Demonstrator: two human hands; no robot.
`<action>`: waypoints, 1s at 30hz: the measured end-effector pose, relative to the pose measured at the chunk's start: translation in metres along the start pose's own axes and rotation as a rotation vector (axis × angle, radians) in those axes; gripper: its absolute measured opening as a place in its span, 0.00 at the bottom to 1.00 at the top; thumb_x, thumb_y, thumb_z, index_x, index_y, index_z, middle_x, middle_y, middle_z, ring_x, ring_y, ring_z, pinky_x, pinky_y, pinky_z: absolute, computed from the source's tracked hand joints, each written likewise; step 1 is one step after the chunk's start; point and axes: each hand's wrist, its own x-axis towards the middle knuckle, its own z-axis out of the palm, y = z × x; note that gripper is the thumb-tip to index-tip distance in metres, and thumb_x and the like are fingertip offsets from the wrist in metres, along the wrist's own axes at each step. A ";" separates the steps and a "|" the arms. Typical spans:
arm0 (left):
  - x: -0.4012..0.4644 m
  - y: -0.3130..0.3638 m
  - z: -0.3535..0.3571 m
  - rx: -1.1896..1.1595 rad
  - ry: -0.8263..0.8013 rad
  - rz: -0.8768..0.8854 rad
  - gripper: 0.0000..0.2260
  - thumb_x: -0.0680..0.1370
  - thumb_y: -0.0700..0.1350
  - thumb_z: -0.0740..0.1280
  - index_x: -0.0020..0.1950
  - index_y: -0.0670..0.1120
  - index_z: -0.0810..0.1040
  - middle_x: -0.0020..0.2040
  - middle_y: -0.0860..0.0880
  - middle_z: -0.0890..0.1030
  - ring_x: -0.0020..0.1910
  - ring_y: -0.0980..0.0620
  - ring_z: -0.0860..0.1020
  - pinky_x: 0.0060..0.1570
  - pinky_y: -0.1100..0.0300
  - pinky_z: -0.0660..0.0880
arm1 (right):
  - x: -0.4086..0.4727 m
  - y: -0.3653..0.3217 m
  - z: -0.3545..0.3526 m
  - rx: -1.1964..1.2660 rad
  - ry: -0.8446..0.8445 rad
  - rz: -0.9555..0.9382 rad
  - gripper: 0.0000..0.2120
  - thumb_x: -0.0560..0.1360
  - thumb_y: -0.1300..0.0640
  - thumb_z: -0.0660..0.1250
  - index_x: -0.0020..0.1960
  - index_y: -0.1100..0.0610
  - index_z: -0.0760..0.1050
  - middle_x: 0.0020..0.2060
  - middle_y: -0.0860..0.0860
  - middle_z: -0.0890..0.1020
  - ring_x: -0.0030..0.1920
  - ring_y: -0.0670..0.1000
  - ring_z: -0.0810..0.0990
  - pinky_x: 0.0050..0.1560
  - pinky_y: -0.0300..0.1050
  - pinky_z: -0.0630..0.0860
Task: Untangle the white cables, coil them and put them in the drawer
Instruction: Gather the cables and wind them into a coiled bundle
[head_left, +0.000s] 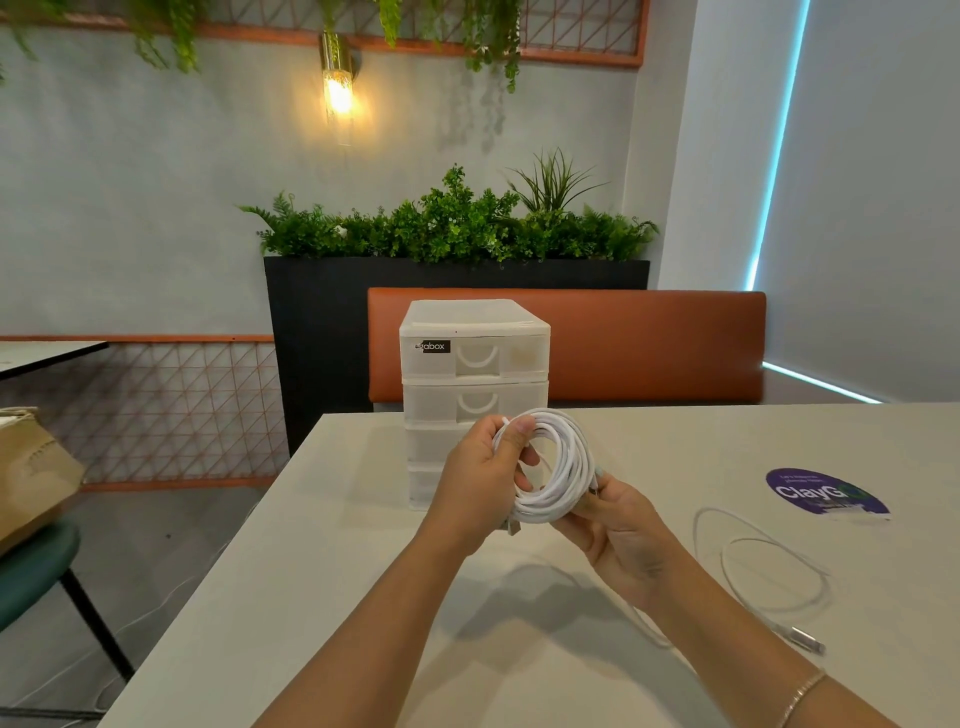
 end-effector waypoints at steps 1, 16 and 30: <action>0.000 0.000 0.000 -0.002 0.005 -0.003 0.11 0.80 0.54 0.57 0.44 0.50 0.73 0.34 0.54 0.76 0.23 0.60 0.72 0.20 0.65 0.69 | 0.000 0.000 0.000 0.018 0.002 0.011 0.28 0.50 0.61 0.75 0.50 0.63 0.77 0.40 0.55 0.85 0.39 0.50 0.85 0.35 0.39 0.80; 0.005 -0.009 0.002 0.093 0.142 0.133 0.09 0.80 0.53 0.58 0.42 0.53 0.70 0.35 0.55 0.78 0.26 0.63 0.75 0.31 0.65 0.73 | 0.000 0.000 0.005 0.158 0.107 0.159 0.08 0.72 0.70 0.62 0.48 0.67 0.79 0.42 0.59 0.85 0.38 0.52 0.85 0.36 0.40 0.82; 0.004 -0.007 0.000 0.045 0.219 0.120 0.08 0.80 0.53 0.57 0.46 0.52 0.71 0.37 0.56 0.78 0.30 0.58 0.75 0.26 0.68 0.73 | -0.001 0.009 0.005 0.166 0.024 0.021 0.35 0.59 0.68 0.73 0.66 0.66 0.70 0.54 0.61 0.82 0.51 0.57 0.83 0.49 0.45 0.81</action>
